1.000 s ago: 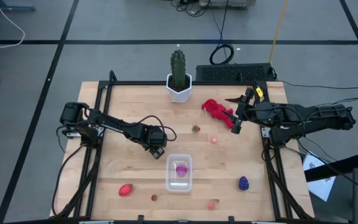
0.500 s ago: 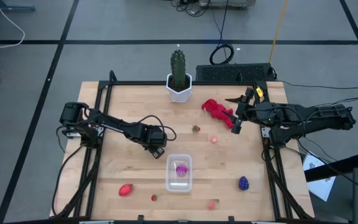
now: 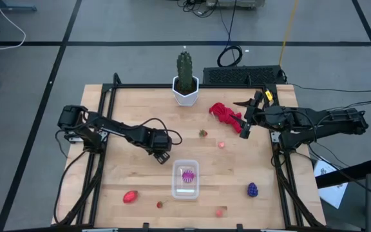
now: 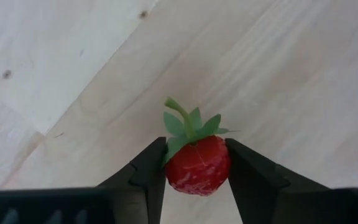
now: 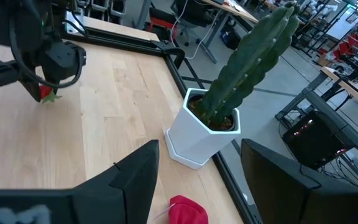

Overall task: Pick and placing Produce into tupperware
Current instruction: Put the left strawberry into the transparent container

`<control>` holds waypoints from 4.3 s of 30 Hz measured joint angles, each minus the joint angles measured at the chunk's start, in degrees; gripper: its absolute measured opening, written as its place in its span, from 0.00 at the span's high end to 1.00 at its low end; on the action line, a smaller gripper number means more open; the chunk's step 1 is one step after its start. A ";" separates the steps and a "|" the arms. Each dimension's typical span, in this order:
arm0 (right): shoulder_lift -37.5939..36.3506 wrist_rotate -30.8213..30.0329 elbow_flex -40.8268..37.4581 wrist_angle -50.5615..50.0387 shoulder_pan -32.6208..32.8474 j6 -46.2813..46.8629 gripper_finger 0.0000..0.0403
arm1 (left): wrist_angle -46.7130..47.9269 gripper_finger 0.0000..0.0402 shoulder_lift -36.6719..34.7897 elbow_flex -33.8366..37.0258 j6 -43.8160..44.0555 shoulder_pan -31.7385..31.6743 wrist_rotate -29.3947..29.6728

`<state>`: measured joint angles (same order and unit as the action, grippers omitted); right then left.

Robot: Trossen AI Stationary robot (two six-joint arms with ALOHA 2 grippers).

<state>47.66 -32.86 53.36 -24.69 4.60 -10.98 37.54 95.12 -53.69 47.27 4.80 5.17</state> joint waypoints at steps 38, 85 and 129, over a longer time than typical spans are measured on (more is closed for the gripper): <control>-0.07 -5.73 0.00 3.48 -0.02 -6.44 0.46 | 15.62 0.62 4.98 -32.51 -3.24 14.09 3.88; -0.07 -8.44 0.00 2.54 -0.02 -4.70 0.46 | 15.07 0.62 23.94 -39.21 -6.21 11.80 -0.07; -0.07 -7.54 0.00 2.56 0.00 -4.20 0.46 | 13.04 0.62 25.64 -38.71 -6.60 11.85 -2.10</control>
<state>47.59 -40.40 53.36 -22.13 4.60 -15.18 50.59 120.76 -92.40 40.66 16.64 3.07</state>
